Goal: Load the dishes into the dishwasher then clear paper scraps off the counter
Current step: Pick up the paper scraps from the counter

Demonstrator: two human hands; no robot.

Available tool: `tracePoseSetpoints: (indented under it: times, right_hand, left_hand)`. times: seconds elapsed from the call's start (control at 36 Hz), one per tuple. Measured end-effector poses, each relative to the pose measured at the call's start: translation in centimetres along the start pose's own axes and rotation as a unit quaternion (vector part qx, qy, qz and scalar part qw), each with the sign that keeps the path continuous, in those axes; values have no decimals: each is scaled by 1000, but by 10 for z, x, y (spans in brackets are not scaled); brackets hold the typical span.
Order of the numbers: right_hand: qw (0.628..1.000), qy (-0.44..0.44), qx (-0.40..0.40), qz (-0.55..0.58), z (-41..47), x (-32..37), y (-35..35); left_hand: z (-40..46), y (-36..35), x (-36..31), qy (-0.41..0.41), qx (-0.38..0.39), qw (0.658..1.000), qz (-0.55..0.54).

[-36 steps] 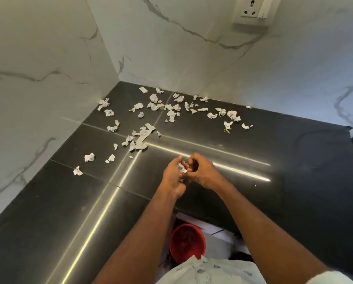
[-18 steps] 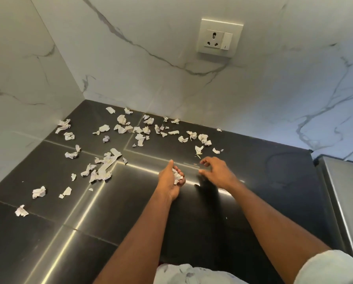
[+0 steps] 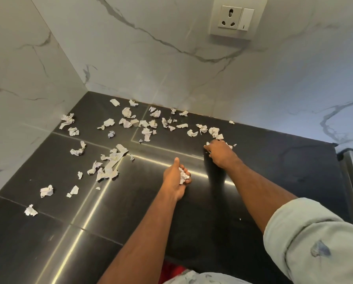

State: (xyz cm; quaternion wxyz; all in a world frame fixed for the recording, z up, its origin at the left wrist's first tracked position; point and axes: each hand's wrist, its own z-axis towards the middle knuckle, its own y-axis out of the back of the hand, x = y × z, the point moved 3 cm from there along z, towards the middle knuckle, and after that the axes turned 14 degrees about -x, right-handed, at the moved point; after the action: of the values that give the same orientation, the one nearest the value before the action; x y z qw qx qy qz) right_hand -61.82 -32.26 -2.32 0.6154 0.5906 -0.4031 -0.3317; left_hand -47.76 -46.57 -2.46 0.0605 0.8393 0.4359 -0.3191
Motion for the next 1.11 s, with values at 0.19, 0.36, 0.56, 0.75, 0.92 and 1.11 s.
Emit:
tracePoseSetpoints:
  times: [0.19,0.36,0.56,0.75,0.92,1.11]
  right_hand:
    - [999,9,-45,-25,-22,13,-5]
    - [912,-194,-62,356,-46,16,4]
    - [785,-213,-68,578,-64,46,23]
    - [887,-195,-145,393,-63,38,11]
    - [877,-173,-52,446,-55,10,18]
    - [904,-282,-168,274,-33,-57,10]
  left_hand:
    - [9,3,-7,8,0,1000,11]
    - [15,-14,2,27,2,999,16]
    - [11,-37,9,59,77,995,15]
    - [15,-55,8,32,79,993,80]
    - [28,-60,4,48,68,995,63]
    - [32,-63,3,49,62,996,46]
